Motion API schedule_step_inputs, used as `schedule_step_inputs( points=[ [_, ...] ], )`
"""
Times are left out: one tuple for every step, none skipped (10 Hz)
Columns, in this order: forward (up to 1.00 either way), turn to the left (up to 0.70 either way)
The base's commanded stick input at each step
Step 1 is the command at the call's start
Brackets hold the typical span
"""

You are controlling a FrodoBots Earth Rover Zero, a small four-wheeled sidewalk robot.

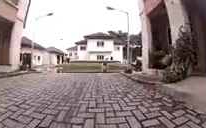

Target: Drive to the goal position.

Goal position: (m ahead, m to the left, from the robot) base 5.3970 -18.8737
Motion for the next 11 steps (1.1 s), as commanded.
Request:
schedule_step_inputs(
  points=[
    [0.5,0.0],
    [0.5,0.0],
    [0.5,0.0],
    [0.5,0.0],
    [0.5,0.0],
    [0.5,0.0],
    [0.5,0.0],
    [0.5,0.0],
    [0.5,0.0],
    [0.5,0.0],
    [0.5,0.0]
  ],
)
